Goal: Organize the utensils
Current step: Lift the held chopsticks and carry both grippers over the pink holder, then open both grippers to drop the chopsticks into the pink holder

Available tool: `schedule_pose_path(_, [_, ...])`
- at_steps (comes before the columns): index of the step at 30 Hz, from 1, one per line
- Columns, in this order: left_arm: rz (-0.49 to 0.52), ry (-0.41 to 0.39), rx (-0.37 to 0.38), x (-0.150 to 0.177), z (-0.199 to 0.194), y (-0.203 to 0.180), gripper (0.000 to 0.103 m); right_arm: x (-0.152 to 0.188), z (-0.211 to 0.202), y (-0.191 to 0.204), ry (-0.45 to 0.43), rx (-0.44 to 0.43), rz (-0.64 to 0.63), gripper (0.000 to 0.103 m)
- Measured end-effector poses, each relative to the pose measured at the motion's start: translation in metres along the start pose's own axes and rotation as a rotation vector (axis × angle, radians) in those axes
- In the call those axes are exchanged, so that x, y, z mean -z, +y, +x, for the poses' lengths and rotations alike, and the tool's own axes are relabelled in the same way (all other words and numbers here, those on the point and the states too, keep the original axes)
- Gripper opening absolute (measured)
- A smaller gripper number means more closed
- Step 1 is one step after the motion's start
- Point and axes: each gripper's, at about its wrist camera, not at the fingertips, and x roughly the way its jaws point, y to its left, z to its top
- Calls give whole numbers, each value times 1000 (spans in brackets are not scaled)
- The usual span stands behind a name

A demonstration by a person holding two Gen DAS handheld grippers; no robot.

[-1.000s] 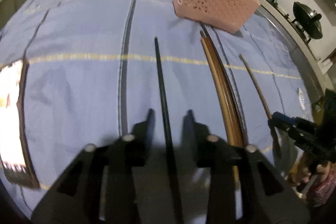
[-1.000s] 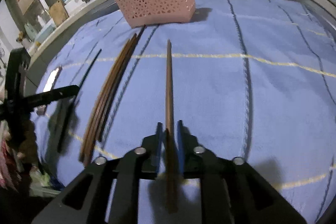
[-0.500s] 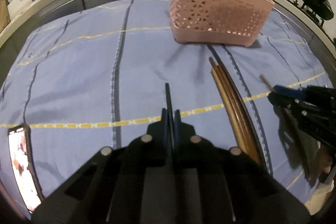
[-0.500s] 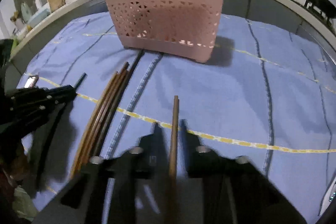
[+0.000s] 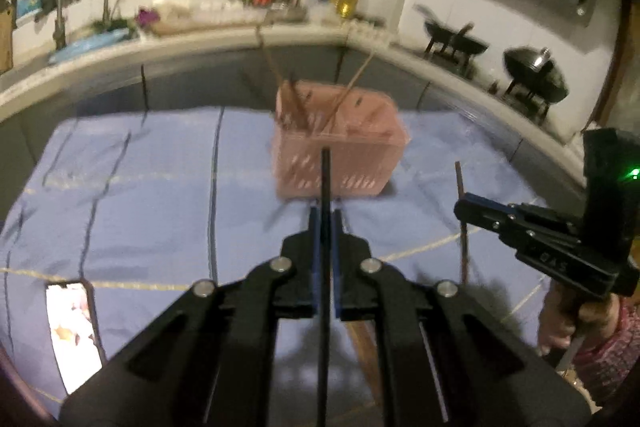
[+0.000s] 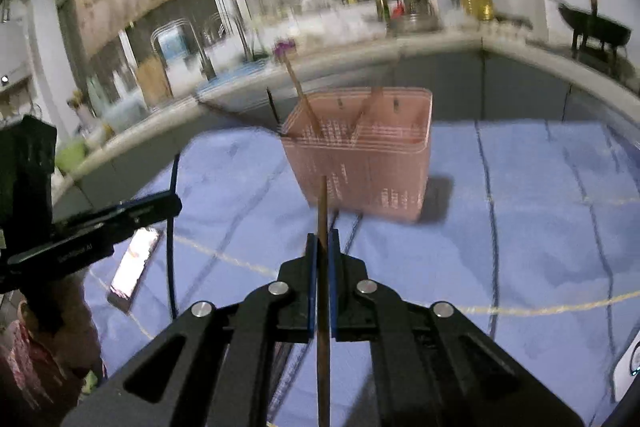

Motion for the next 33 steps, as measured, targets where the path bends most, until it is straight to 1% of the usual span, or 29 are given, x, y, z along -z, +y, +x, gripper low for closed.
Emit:
schedule_pose_path(2, [6, -27, 6, -3, -11, -6, 4, -6, -11, 1, -36, -6, 0, 5])
schedule_pose_path(5, [6, -28, 13, -2, -14, -9, 4, -7, -19, 1, -66, -11, 4, 5])
schedule_pose_path(8, [1, -3, -2, 2, -8, -8, 4, -3, -12, 1, -48, -3, 7, 5])
schedule_pose_path(10, [-15, 16, 2, 3, -5, -4, 4, -1, -10, 2, -30, -1, 10, 5])
schedule_pose_path(14, [-22, 1, 9, -7, -12, -2, 4, -6, -12, 4, -34, -7, 9, 5])
schedule_pose_path(18, [-14, -47, 26, -37, -25, -4, 4, -31, -20, 6, -82, -36, 16, 5])
schedule_pose_path(20, [-10, -72, 38, -55, -29, -6, 4, -50, -23, 7, -110, -51, 18, 5])
schedule_pose_path(23, [-1, -132, 45, -94, -35, -11, 4, -77, -25, 7, -158, -54, 23, 5])
schedule_pose_path(27, [3, -198, 23, -139, -30, -15, 4, -121, -24, 5, -248, -27, 25, 5])
schedule_pose_path(28, [5, -216, 6, -150, -26, -16, 4, -132, -22, 5, -274, -19, 28, 5])
schedule_pose_path(33, [-7, -273, -46, -187, -3, -14, 4, -171, -4, -1, -381, 7, 45, 5])
